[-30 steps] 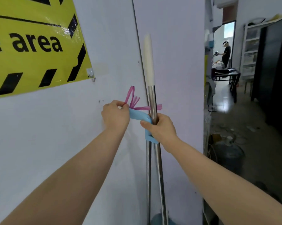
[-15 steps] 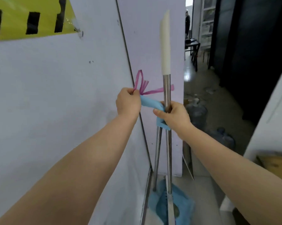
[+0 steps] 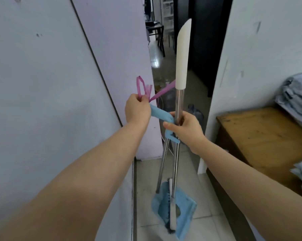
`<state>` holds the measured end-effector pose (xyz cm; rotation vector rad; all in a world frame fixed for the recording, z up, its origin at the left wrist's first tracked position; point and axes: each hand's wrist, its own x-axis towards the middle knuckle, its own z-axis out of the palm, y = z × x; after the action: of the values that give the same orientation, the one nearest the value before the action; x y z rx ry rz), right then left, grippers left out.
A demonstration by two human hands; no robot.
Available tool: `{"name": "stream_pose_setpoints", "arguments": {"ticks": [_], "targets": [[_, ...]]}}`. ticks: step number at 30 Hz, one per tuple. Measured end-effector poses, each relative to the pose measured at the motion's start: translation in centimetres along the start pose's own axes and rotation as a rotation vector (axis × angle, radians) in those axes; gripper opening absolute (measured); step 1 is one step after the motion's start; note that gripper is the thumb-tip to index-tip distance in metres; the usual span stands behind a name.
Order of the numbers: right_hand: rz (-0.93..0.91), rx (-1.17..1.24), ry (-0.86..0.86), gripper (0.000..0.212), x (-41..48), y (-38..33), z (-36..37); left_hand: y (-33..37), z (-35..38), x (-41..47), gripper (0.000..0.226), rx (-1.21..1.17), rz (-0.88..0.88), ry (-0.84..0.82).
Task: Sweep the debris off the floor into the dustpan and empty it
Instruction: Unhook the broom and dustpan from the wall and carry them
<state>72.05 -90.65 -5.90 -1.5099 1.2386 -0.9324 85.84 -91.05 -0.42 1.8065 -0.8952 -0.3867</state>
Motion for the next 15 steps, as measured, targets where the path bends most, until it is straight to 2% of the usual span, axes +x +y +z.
{"name": "stream_pose_setpoints", "arguments": {"ticks": [9, 15], "targets": [[0.051, -0.017, 0.018, 0.029, -10.4, 4.2, -5.2, -1.0, 2.4, -11.8, 0.019, -0.007, -0.072, -0.047], [0.072, -0.003, 0.016, 0.03, -15.1, 4.9, -7.7, -0.3, 1.8, -16.7, 0.018, -0.031, -0.118, -0.093]]}}
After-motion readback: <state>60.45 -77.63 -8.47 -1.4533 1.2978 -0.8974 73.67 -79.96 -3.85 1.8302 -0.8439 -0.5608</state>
